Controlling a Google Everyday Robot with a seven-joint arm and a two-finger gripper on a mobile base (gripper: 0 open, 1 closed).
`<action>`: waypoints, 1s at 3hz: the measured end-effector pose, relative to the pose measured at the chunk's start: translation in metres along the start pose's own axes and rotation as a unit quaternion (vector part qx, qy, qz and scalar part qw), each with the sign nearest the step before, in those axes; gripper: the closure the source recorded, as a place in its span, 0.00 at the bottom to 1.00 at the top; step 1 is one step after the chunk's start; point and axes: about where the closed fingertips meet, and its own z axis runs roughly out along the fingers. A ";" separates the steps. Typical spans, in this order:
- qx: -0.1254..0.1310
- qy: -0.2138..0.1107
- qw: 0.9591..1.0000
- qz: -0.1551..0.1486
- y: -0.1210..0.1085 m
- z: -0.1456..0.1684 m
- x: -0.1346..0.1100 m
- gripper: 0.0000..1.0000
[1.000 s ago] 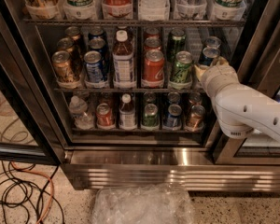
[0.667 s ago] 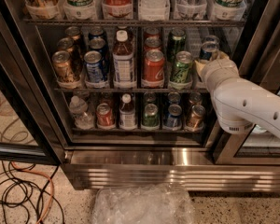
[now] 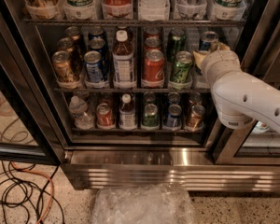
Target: Pick redbull can from middle shelf of fridge
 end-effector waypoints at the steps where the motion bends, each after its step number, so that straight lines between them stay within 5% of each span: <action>1: -0.032 0.004 0.999 -0.003 0.005 -0.006 -0.005 1.00; 2: -0.085 0.017 0.995 -0.043 0.009 -0.029 -0.024 1.00; 3: -0.153 0.034 0.984 -0.083 0.015 -0.064 -0.030 1.00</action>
Offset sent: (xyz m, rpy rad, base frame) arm -0.0593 0.0146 0.0484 -0.1094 0.2462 0.2567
